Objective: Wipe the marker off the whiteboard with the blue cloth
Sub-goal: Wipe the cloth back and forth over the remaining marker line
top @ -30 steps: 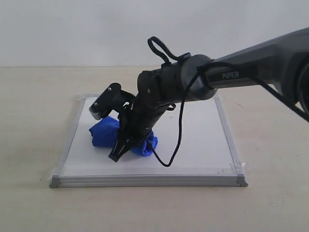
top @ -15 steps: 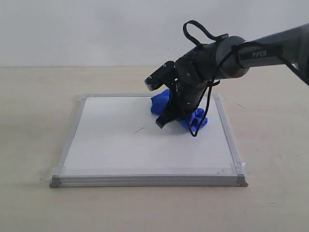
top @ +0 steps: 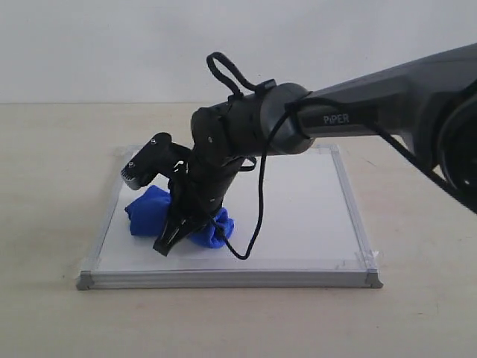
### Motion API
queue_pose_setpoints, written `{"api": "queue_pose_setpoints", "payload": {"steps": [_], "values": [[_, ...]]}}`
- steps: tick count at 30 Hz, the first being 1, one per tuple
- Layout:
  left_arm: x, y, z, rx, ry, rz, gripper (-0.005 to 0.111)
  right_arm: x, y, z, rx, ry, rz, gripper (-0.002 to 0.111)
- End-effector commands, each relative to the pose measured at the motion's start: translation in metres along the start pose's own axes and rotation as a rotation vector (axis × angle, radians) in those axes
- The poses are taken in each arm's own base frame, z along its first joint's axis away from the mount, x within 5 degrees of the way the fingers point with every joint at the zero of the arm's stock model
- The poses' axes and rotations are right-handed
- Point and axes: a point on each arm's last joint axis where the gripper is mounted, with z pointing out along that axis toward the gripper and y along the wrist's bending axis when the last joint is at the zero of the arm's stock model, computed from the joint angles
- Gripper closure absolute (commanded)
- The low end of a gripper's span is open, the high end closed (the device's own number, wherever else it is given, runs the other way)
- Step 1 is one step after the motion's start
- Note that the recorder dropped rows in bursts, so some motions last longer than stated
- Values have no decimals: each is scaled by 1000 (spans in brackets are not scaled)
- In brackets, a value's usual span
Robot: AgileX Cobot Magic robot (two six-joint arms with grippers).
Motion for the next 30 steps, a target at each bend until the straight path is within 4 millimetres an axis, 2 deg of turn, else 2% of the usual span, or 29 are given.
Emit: {"api": "queue_pose_setpoints", "payload": {"steps": [1,3,5,9,11,13,18,22,26,28,30], "values": [[1,0,0,-2,-3,-4,102,48,-52,32,182,178,149,108],[1,0,0,-2,-3,-4,102,61,-76,28,247,195,235,108],[1,0,0,-2,-3,-4,102,68,-92,22,279,214,283,108],[1,0,0,-2,-3,-4,102,70,-105,14,298,231,361,108],[1,0,0,-2,-3,-4,102,66,-99,16,270,216,362,108],[1,0,0,-2,-3,-4,102,57,-82,21,185,197,324,108],[1,0,0,-2,-1,-4,102,25,-19,28,-93,119,157,108],[1,0,0,-2,-1,-4,102,6,11,22,-194,49,60,108],[1,0,0,-2,-1,-4,102,-1,11,9,-192,7,56,108],[1,0,0,-2,-1,-4,102,2,-4,6,-124,16,105,108],[1,0,0,-2,-1,-4,102,12,-28,6,-15,46,171,108]]}}
